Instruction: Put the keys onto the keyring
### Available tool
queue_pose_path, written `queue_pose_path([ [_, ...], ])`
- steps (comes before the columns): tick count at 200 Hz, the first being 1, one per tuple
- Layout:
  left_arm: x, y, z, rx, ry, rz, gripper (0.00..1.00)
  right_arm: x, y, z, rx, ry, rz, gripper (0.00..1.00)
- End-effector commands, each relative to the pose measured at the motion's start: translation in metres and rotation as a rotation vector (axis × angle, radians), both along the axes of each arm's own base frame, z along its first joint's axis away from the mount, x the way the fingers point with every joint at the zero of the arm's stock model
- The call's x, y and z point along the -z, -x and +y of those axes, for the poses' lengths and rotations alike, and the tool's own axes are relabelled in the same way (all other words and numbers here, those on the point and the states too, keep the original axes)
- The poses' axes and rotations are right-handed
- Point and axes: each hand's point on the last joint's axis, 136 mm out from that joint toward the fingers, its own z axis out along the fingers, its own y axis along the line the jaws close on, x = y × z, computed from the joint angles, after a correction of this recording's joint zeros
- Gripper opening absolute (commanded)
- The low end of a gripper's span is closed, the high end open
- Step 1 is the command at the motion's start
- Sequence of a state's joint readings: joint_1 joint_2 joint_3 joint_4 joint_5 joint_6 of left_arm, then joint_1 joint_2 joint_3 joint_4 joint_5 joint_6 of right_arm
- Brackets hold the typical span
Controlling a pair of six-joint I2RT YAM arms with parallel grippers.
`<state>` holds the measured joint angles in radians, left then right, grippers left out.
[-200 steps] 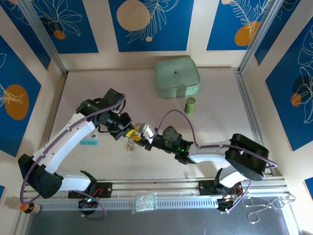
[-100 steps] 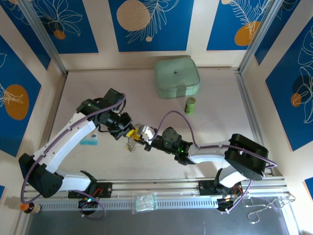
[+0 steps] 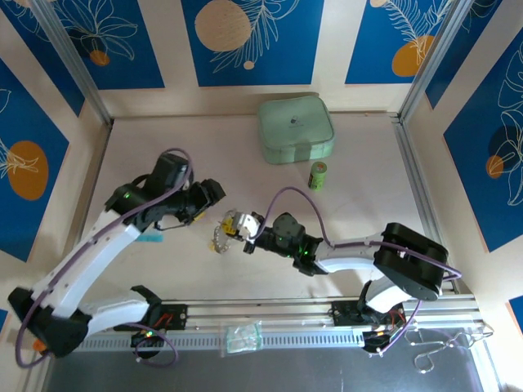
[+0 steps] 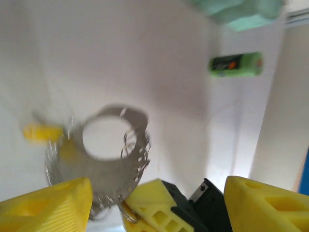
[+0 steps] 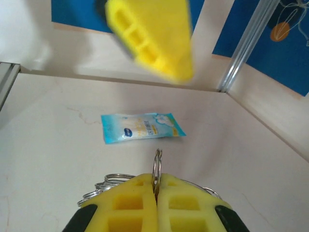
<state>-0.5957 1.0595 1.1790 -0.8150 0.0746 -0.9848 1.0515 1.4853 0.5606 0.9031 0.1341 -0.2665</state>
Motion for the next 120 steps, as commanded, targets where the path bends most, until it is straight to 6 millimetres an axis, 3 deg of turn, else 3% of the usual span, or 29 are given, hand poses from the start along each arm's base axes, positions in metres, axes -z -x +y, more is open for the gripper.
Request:
queue_pose_path([
  [1,-0.044,-0.023,0.000,0.334,-0.289,-0.624,0.71,-0.015,0.012,-0.003,-0.109,-0.022,0.043,0.00],
  [16,-0.040,-0.015,0.001,0.499,-0.435,-0.776,0.74,-0.014,0.014,-0.007,-0.143,-0.001,0.083,0.00],
  [46,0.004,0.022,-0.014,1.008,-0.641,-0.969,0.59,-0.011,0.013,-0.017,-0.176,0.028,0.136,0.00],
  [86,0.036,0.053,-0.028,1.320,-0.625,-1.101,0.50,-0.015,0.013,-0.025,-0.202,0.046,0.158,0.00],
  [120,0.043,0.057,-0.045,1.401,-0.534,-1.147,0.43,-0.019,0.018,-0.024,-0.236,0.070,0.159,0.00],
])
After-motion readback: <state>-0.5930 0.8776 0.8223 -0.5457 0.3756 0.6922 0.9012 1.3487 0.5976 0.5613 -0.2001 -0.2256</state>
